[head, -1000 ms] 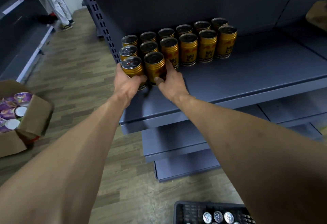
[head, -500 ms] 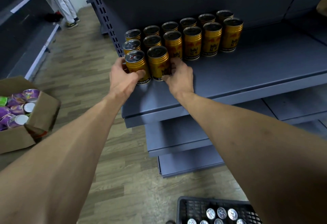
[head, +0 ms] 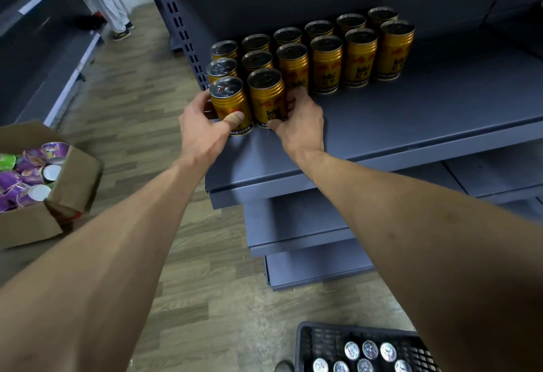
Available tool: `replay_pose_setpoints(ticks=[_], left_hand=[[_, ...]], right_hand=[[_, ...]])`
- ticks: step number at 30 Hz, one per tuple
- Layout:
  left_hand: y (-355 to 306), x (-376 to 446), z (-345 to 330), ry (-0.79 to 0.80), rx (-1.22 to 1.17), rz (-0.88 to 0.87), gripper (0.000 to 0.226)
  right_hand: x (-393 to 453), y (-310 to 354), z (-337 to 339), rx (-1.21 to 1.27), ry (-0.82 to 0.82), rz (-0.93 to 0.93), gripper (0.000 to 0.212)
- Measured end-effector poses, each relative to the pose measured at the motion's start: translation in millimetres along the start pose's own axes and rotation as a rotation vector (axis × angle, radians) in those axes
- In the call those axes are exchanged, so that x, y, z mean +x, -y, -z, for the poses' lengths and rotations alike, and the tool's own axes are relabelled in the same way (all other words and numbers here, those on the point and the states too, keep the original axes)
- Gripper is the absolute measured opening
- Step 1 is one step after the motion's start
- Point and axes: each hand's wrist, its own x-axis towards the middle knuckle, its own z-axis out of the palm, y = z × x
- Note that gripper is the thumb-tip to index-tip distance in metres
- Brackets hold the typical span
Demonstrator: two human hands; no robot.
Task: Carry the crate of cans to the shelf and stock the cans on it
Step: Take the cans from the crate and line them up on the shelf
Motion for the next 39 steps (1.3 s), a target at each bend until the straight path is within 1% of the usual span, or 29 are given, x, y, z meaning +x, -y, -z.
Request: replay_pose_setpoints(ticks=[4, 8, 9, 11, 13, 14, 16, 18, 20, 24, 26, 30, 33, 35, 37, 39], left_hand=[[2, -2, -2, -0.021, 0.010, -0.016, 0.053], [4, -5, -5, 0.007, -0.008, -0.010, 0.053], [4, -7, -6, 0.023, -0.003, -0.002, 0.057], [7, -14, -10, 0.046, 0.037, 0.042, 0.077], [6, -26, -13, 0.029, 0.167, 0.101, 0.099], [6, -34, -13, 0.012, 0.257, 0.096, 0.103], [3, -48, -12, -0.001, 0.437, 0.016, 0.107], [-5, -59, -9, 0.020, 0.583, -0.032, 0.109], [-17, -71, -8, 0.053, 0.677, -0.006, 0.109], [-33, -113, -9, 0.052, 0.701, 0.096, 0.107], [-35, -140, -13, 0.059, 0.730, 0.108, 0.104], [-41, -180, -32, 0.136, 0.799, 0.096, 0.101], [-35, -212, -54, 0.117, 0.816, 0.031, 0.096], [-25, -240, -73, 0.109, 0.816, -0.046, 0.089], [-11, -271, -96, 0.144, 0.808, -0.118, 0.083], [4, -301, -123, 0.206, 0.784, -0.153, 0.079]], right_hand=[[-1, 3, 0, -0.012, -0.005, 0.009, 0.055], [-1, 1, 1, -0.030, 0.005, 0.008, 0.057], [-1, 1, 1, -0.034, 0.010, 0.012, 0.058], [-3, -2, 1, -0.075, 0.003, 0.042, 0.063], [-7, -5, 3, -0.184, -0.035, 0.077, 0.067], [-10, -7, 5, -0.243, -0.060, 0.084, 0.068], [-17, -10, 15, -0.334, -0.110, 0.102, 0.068], [-21, -11, 30, -0.444, -0.124, 0.137, 0.071], [-22, -13, 49, -0.542, -0.086, 0.156, 0.078], [-48, -22, 82, -0.588, -0.019, 0.146, 0.080], [-71, -32, 96, -0.576, 0.008, 0.147, 0.079], [-105, -54, 117, -0.613, 0.070, 0.193, 0.084], [-126, -79, 130, -0.632, 0.088, 0.271, 0.084], [-147, -104, 137, -0.658, 0.100, 0.378, 0.082], [-170, -135, 144, -0.672, 0.140, 0.492, 0.073], [-193, -169, 145, -0.665, 0.171, 0.535, 0.058]])
